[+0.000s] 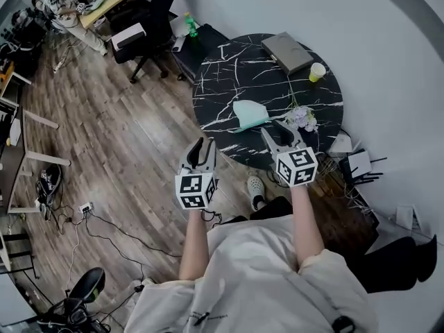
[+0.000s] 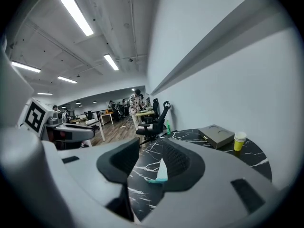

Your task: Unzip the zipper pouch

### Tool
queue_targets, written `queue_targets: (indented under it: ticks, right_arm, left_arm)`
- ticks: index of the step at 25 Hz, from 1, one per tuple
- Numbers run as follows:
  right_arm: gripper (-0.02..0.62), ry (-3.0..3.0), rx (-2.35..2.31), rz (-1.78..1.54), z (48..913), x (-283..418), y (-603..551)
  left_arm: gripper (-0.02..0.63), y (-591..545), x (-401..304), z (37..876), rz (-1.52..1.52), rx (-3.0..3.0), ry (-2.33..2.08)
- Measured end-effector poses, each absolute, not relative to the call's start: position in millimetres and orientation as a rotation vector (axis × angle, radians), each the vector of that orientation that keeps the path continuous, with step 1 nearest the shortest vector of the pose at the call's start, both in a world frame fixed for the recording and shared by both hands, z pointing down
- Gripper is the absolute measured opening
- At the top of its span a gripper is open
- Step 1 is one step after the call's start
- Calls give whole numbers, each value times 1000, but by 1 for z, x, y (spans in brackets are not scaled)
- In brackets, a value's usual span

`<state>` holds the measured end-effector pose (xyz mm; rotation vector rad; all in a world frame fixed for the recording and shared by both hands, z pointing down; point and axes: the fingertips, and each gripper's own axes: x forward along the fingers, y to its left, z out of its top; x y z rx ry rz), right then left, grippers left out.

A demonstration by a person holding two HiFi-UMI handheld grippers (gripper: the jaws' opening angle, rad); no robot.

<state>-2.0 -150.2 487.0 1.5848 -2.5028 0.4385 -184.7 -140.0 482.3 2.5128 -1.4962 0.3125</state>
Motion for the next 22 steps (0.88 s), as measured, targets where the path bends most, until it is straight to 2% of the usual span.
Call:
queue_targets:
  ticks: [13, 22]
  right_arm:
    - [161, -2336, 915, 89, 575, 59, -223]
    - [161, -2032, 310, -469, 656, 61, -243]
  left_arm:
    - [132, -216, -90, 522, 437, 2492, -1396]
    - [132, -215, -50, 564, 513, 2429, -1342]
